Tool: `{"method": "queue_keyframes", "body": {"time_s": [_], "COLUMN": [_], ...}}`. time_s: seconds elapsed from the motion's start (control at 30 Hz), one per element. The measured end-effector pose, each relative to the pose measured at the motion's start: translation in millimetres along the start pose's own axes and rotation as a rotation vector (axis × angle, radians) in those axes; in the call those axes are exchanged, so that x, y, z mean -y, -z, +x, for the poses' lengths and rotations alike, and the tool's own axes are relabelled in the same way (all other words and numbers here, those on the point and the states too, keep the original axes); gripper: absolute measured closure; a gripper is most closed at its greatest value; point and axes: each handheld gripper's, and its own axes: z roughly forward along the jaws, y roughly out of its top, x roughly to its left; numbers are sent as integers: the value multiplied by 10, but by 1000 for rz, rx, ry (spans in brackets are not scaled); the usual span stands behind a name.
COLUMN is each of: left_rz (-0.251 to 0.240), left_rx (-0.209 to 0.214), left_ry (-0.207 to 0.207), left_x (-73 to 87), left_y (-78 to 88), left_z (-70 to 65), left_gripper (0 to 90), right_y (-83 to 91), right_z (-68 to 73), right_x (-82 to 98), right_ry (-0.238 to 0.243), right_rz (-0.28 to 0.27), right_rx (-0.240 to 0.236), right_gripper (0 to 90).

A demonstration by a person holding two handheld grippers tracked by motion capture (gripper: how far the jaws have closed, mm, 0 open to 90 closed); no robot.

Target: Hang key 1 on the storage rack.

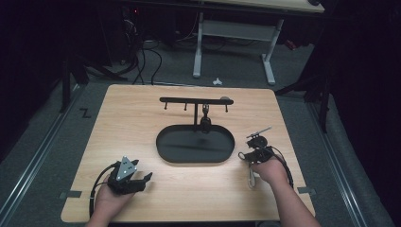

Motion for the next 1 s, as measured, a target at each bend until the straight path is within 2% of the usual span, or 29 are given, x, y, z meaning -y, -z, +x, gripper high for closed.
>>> {"method": "queue_keyframes", "body": {"time_s": [0.07,0.13,0.4,0.5,0.57,0.63,0.67,0.7,0.77,0.83,1.0], "left_rz": [1,1,7,14,11,12,15,15,18,20,16], "left_rx": [-1,-2,1,3,2,2,4,3,5,3,1], "left_ry": [-2,-2,-5,-9,-8,-7,-8,-7,-9,-11,-10], "left_x": [0,-1,1,0,1,1,0,0,0,0,-2], "left_y": [-8,-9,-17,-21,-22,-20,-19,-21,-25,-30,-18], "left_z": [1,1,-8,-8,-11,-10,-7,-7,-8,-12,-9], "left_gripper": [280,280,281,281,281,281,281,281,281,281,281], "right_y": [18,22,-40,-77,-91,-100,-100,-105,-107,-111,-113], "right_z": [5,14,81,100,109,111,125,142,195,230,232], "right_x": [-4,-2,14,52,64,69,71,74,89,97,116], "right_ry": [26,39,72,70,58,70,54,70,125,157,168], "right_rz": [33,41,52,55,57,55,59,53,50,51,36], "right_rx": [10,27,5,-13,-21,-28,-34,-28,14,50,58], "right_gripper": [854,853,834,758,742,703,682,677,691,734,747]}}
